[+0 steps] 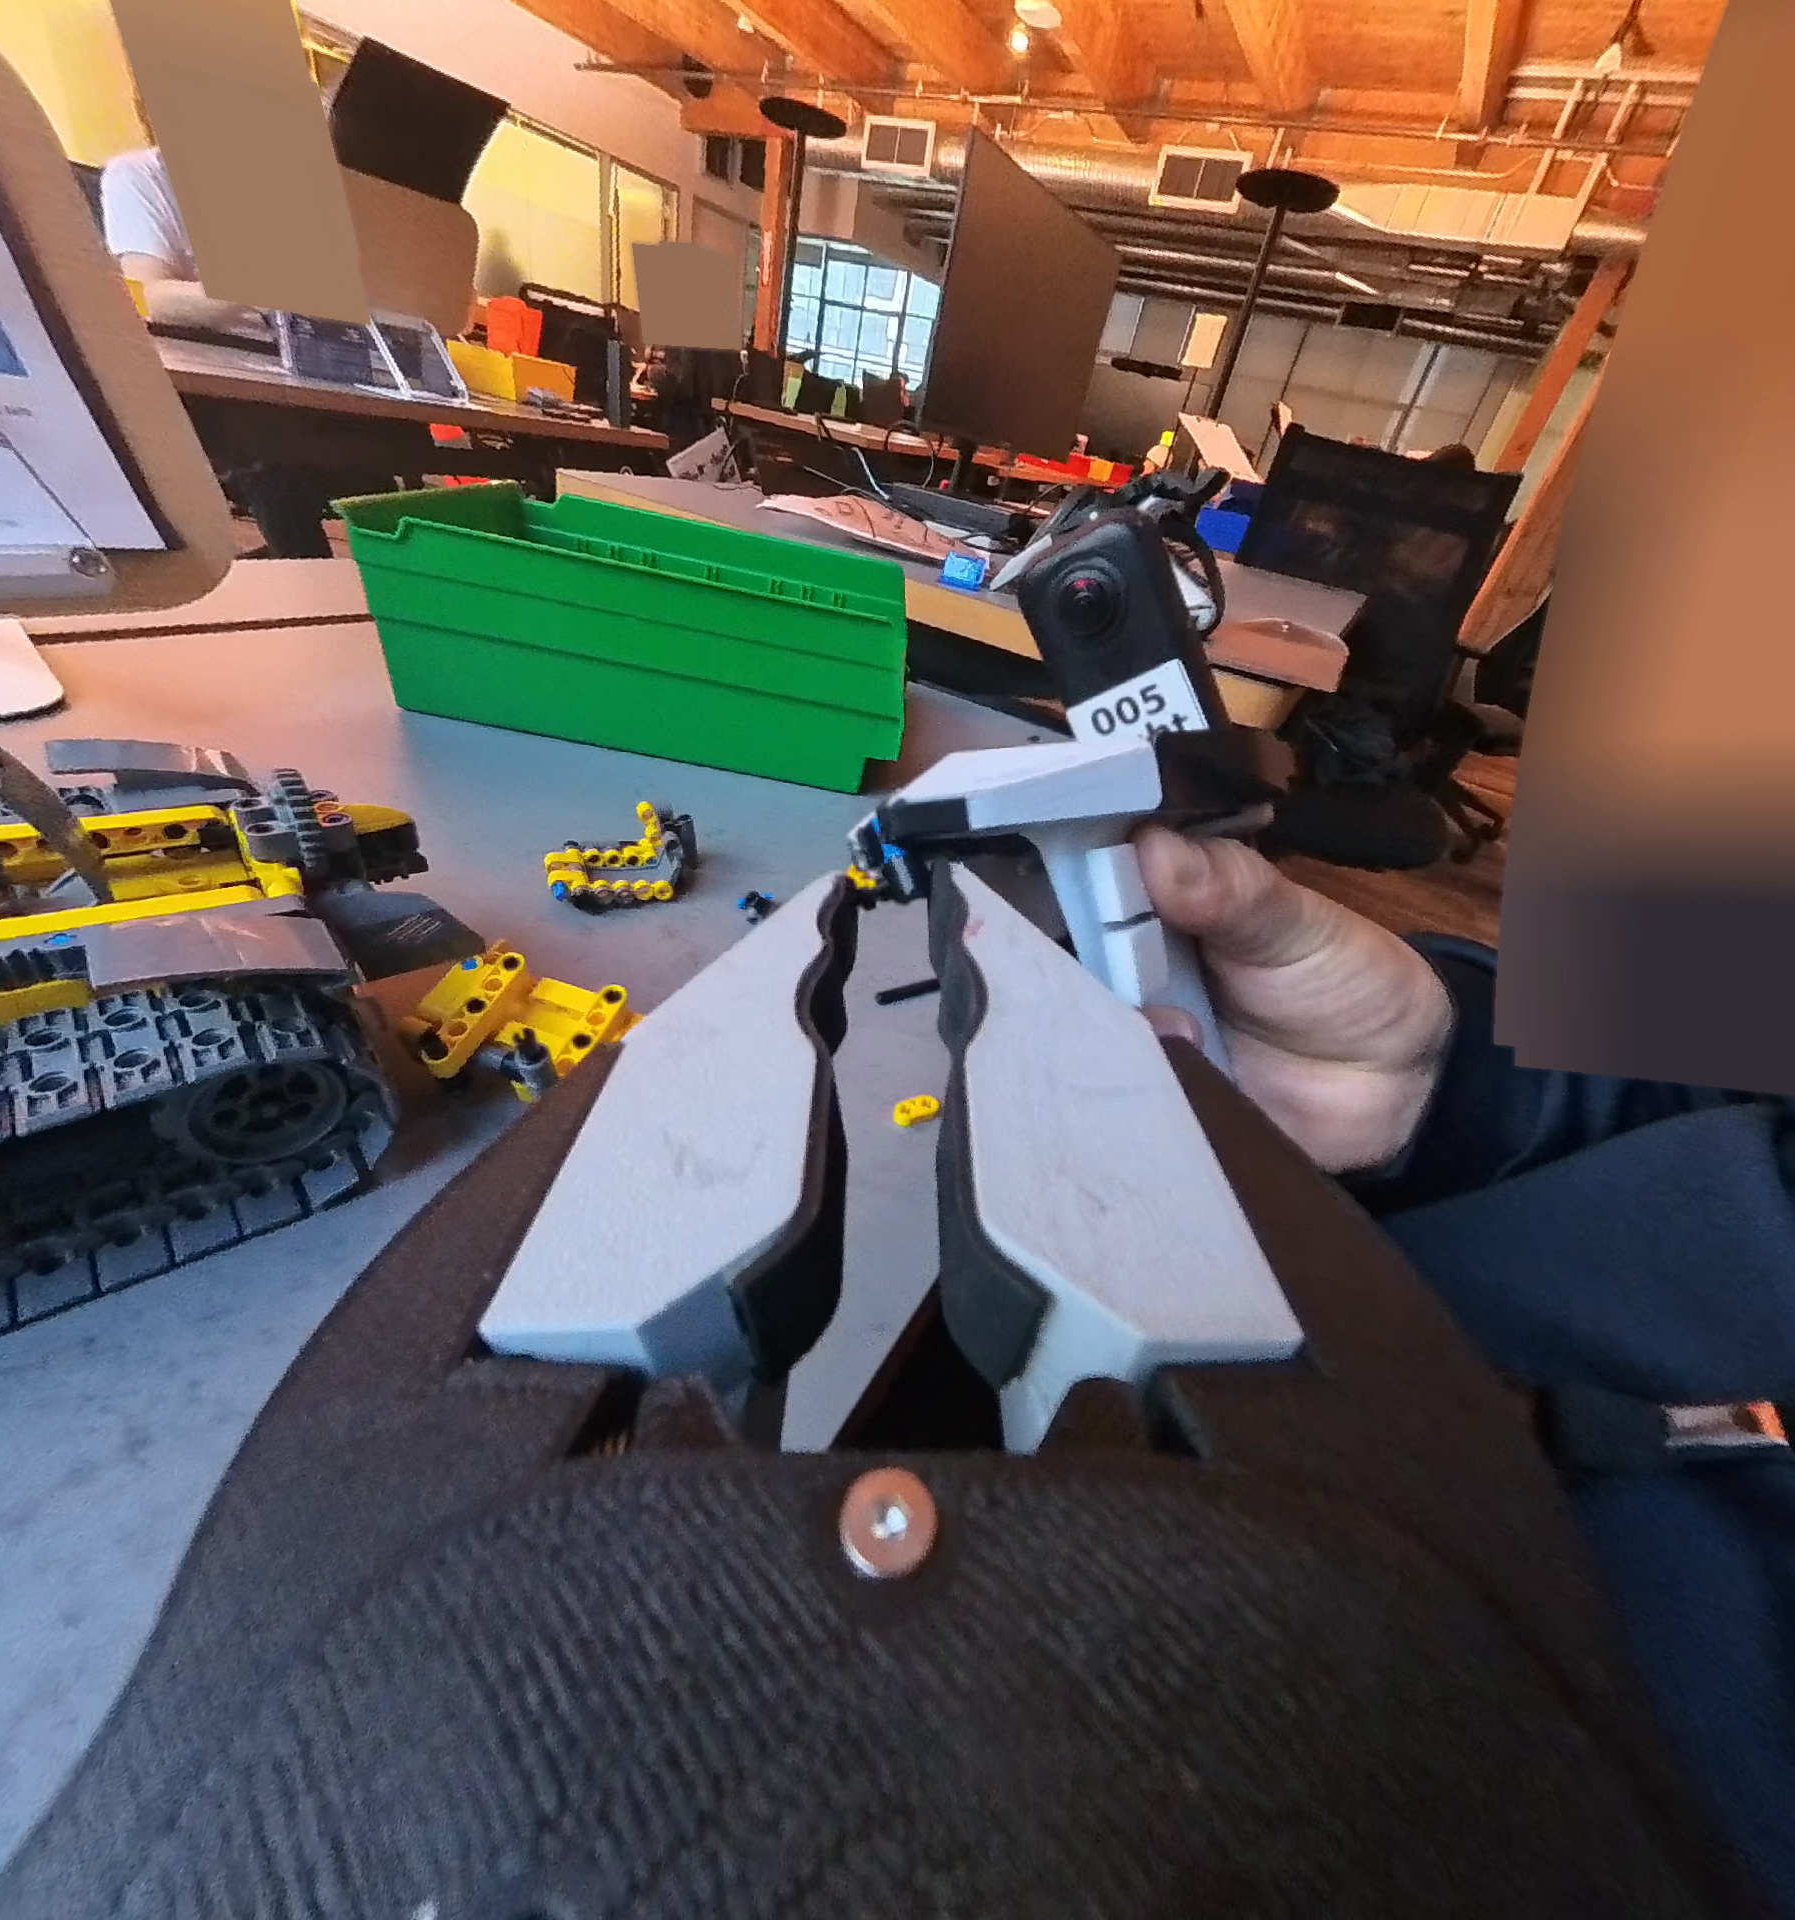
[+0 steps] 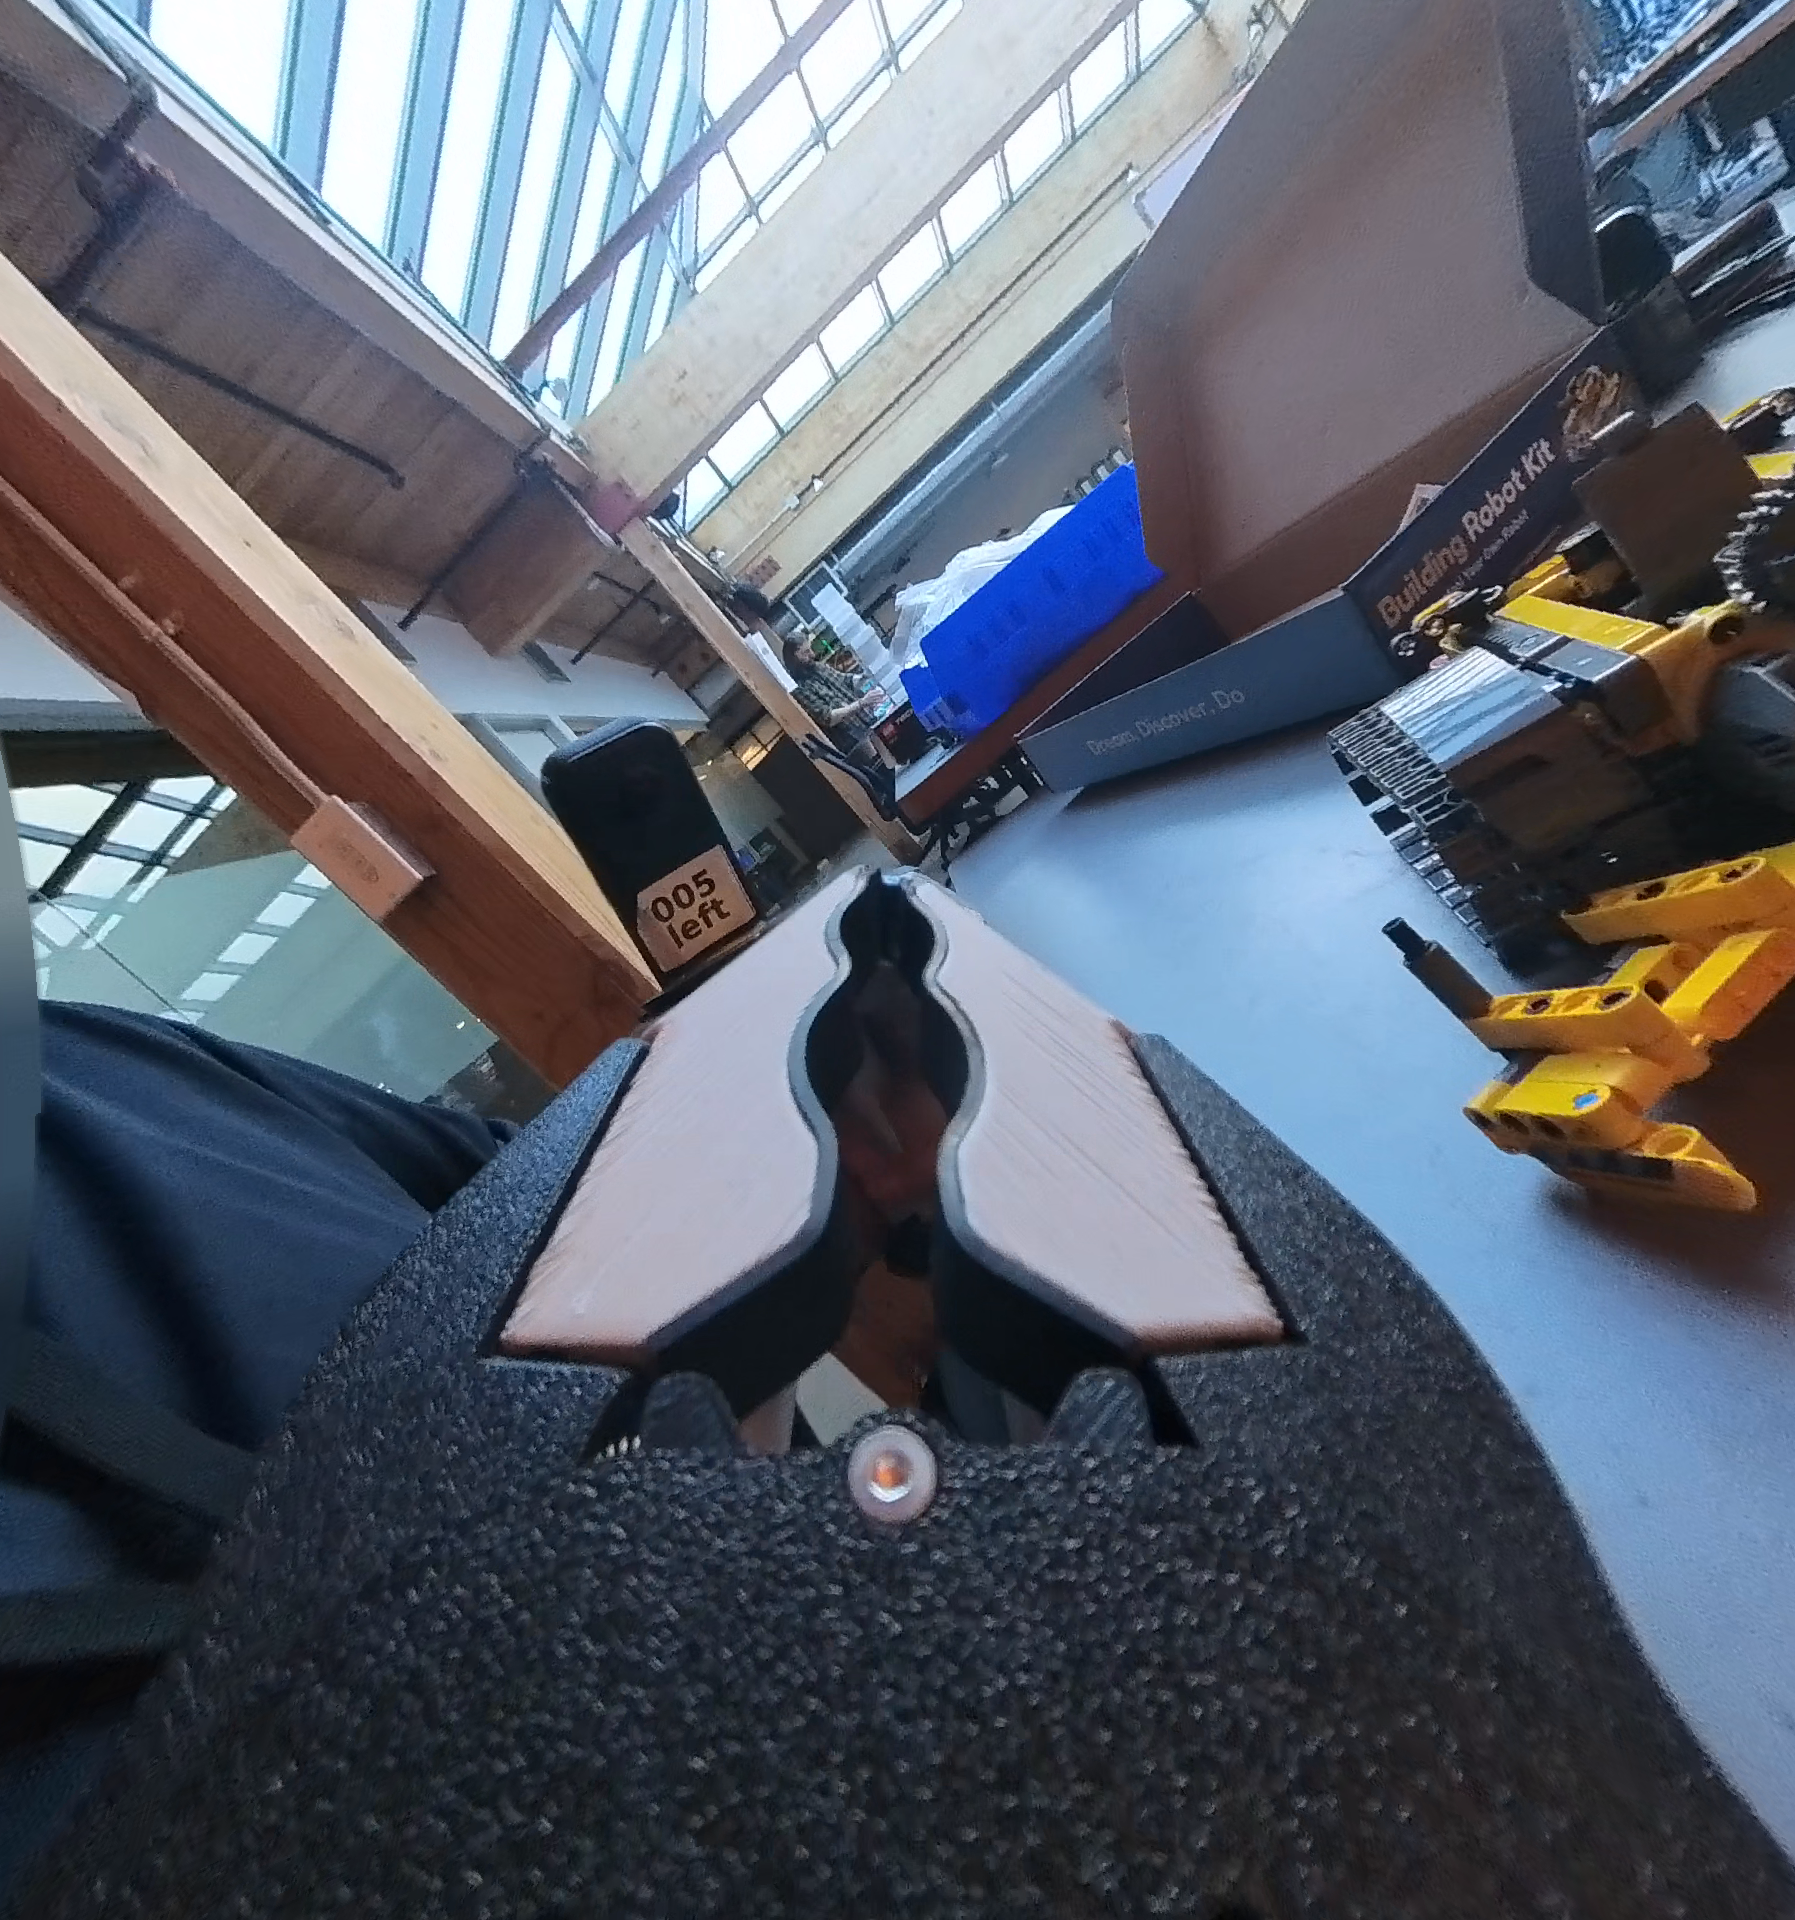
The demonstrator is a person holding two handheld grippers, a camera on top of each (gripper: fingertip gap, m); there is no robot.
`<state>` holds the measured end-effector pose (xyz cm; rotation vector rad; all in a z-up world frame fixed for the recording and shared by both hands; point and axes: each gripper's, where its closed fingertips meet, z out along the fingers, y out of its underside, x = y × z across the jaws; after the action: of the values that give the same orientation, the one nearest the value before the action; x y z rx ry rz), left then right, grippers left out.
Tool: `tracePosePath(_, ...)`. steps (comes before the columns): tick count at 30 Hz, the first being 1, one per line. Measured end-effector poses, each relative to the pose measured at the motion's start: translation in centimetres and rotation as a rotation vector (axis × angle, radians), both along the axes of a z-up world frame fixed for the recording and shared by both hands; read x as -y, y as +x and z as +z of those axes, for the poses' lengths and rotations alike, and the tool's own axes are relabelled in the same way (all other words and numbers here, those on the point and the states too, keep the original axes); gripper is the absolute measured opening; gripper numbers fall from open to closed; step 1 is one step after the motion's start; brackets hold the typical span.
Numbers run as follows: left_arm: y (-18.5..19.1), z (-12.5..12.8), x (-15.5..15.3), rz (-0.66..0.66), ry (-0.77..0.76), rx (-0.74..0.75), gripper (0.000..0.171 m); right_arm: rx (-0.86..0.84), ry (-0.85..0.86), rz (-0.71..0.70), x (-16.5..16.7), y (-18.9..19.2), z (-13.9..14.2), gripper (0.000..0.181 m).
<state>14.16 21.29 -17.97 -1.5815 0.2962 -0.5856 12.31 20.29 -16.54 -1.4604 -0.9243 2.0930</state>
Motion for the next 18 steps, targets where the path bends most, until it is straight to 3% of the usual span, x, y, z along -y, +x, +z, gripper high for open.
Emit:
tracePosePath(7, -0.3, 0.4, 0.1, -0.005, 0.01, 0.019, 0.013, -0.016, 0.022, 0.006, 0.1, -0.3, 0.3, 0.0)
tracePosePath(12, 0.5, 0.5, 1.0, -0.194, -0.031, 0.009, 0.015, -0.025, 0.048, 0.084, 1.0, 0.4, 0.3, 0.0)
tracePosePath(15, 1.6, 0.3, 1.1, -0.277, -0.107, 0.101, 0.032, -0.001, 0.094, 0.074, 1.5, 0.2, -0.5, 0.0)
tracePosePath(18, 1.3, -0.1, 1.2, -0.266, -0.101, 0.113, 0.022, -0.008, 0.089, 0.082, 1.8, 0.3, -0.5, 0.0)
